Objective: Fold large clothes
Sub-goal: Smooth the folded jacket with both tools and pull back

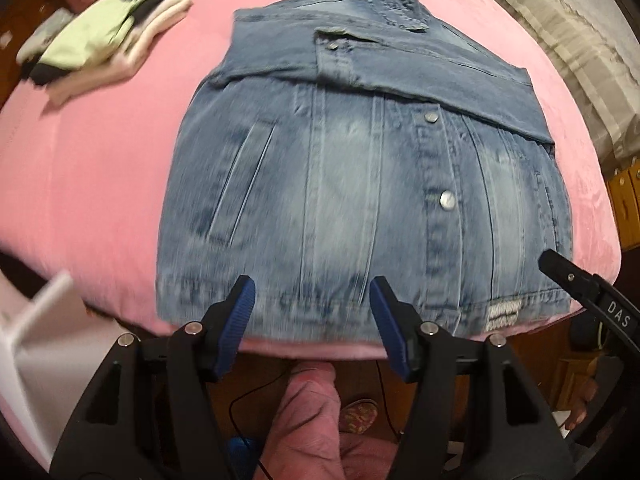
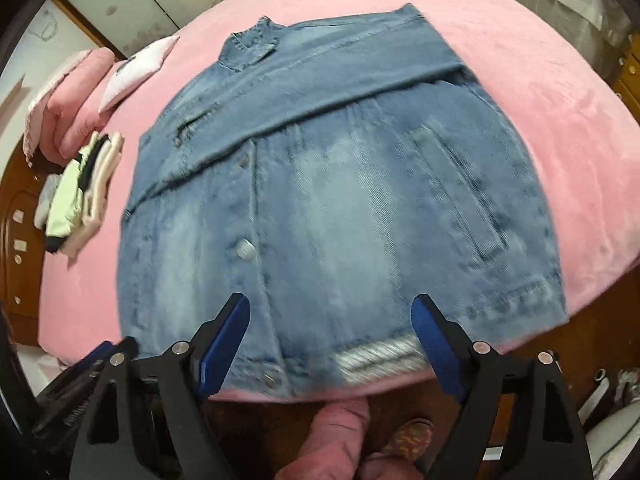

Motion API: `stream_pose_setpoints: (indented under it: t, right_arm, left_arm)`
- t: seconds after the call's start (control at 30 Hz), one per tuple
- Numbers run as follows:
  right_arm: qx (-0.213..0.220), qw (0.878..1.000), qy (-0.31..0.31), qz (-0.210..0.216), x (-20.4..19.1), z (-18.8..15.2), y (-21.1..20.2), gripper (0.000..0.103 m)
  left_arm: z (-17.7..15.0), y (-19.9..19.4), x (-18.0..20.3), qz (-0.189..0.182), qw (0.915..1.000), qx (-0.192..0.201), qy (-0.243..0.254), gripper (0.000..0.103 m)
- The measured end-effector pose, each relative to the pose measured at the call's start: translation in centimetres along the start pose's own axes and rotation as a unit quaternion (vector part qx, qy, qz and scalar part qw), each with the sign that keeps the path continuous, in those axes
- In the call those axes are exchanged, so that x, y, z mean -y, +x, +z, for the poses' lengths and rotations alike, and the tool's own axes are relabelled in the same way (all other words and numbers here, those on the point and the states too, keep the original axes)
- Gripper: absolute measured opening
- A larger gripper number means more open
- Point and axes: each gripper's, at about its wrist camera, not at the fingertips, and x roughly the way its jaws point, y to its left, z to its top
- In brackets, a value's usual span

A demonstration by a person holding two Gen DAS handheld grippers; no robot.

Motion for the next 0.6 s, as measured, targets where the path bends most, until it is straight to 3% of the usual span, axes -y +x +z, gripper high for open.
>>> stream_pose_setpoints:
  t: [0.23,0.43,0.6]
  right_arm:
    - [0.013,1.0,0.007,-0.019,4.7,-3.5,0.5,0.085]
    - [0.053,0.998,0.004,0.025,10.7,-6.0,2.7,0.085]
    - [0.104,0.992,0.027,0.062,17.0,-7.1,3.8,0.085]
  left_arm:
    - [-4.7,1.8,-4.4,0.015,0.9976,0.035,-0.058,0.062]
    - [-6.3,3.2,-8.0,0.032,0.9927,0.086,-0.079,0.062]
    - [-6.8,3.8,-10.1,0.012,0.9901,0.108,-0.089,0.062]
